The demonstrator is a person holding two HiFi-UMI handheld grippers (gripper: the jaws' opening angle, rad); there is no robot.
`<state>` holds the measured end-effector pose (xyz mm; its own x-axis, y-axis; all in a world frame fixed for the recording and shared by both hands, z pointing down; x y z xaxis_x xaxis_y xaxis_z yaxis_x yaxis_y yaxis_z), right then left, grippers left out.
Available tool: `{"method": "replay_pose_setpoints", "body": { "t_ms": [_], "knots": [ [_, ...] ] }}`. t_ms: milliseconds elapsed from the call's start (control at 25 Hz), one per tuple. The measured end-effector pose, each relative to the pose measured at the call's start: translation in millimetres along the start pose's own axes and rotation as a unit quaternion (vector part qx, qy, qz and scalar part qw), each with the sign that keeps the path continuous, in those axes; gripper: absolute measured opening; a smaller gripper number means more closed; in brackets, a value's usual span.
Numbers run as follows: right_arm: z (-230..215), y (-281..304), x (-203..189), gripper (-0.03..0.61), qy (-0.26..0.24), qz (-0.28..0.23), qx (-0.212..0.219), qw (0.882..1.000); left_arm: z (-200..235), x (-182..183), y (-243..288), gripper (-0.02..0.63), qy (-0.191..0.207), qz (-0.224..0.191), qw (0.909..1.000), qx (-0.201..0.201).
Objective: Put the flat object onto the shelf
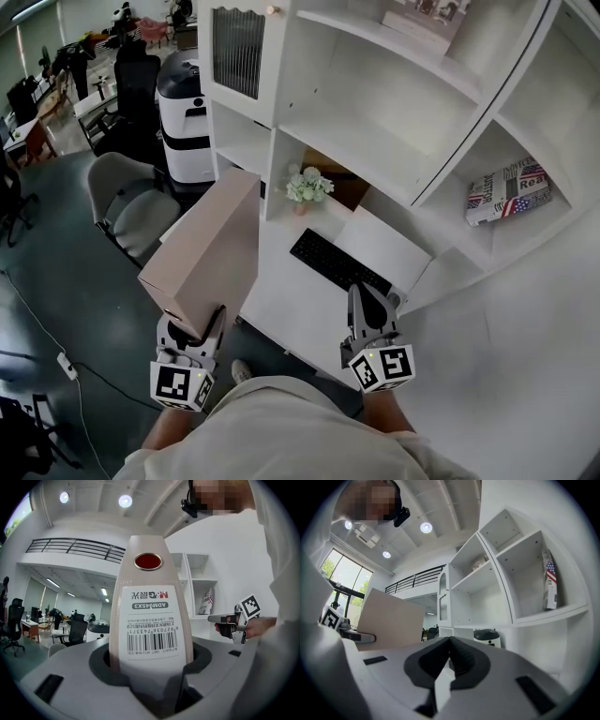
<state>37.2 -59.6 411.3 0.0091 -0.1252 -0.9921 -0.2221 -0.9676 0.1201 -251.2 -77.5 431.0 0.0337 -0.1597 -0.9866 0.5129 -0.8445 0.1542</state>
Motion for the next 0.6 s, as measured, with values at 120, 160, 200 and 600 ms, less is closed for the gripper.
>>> {"method": "replay_pose_setpoints", "body": {
  "t_ms": [120,160,200,600],
  "knots": [
    [8,11,-1,0.003,0.005,0.002,-0.016,1.0,18,6,14,0.27,0.004,-0.004,0.9999,-0.016],
    [9,14,-2,0.003,0.004,0.005,-0.021,1.0,24,8,19,0.27,0.004,-0.005,0.9998,-0.019],
    [10,17,-3,0.003,0.004,0.009,-0.025,1.0,28,9,24,0.27,0.003,-0.005,0.9997,-0.022],
    [-4,58,4,0.003,0.005,0.009,-0.022,1.0,51,30,72,0.27,0.017,-0.016,0.9995,-0.02]
  ]
}}
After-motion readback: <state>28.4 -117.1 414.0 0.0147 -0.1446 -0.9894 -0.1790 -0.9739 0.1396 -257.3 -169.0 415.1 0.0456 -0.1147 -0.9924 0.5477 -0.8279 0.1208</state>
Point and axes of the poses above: the fingertips, and each gripper's own axes: y forward along the fingers, z to its left, x out of its top, the point moved 2 cm from there along -y, backward along the fingers, and after that the axes turned 8 degrees about z, right-handed, at the moved point
